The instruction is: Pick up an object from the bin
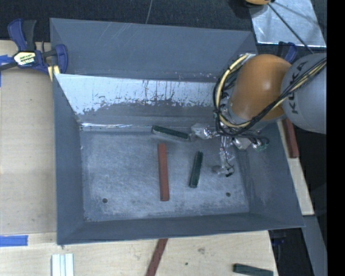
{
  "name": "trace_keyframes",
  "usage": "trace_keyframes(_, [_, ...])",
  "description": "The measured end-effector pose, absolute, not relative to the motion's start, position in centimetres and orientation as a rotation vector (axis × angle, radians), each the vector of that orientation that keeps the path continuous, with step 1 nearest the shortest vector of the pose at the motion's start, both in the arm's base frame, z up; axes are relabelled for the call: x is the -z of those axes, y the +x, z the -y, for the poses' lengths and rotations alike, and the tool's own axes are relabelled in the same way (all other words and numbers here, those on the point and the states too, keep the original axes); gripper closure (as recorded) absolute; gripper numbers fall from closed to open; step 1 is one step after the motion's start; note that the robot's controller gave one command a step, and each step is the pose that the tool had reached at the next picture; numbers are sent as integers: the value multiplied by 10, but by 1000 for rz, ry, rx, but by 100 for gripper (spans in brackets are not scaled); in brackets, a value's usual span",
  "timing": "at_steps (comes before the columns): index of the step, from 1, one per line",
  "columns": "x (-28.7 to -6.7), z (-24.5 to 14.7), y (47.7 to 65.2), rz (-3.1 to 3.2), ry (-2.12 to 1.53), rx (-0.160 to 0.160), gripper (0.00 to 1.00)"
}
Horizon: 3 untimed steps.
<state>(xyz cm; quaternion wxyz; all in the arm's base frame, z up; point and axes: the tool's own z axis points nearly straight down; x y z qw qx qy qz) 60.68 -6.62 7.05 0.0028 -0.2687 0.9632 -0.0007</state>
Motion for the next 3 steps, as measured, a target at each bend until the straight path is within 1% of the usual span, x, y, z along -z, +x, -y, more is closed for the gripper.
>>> trace_keyframes(1, [-71,66,607,-3021,-843,2,0])
trace_keyframes(2, [-71,19,597,-2783,-1448,-1,100])
trace_keyframes(3, [-71,19,597,-2783,-1447,-1,100])
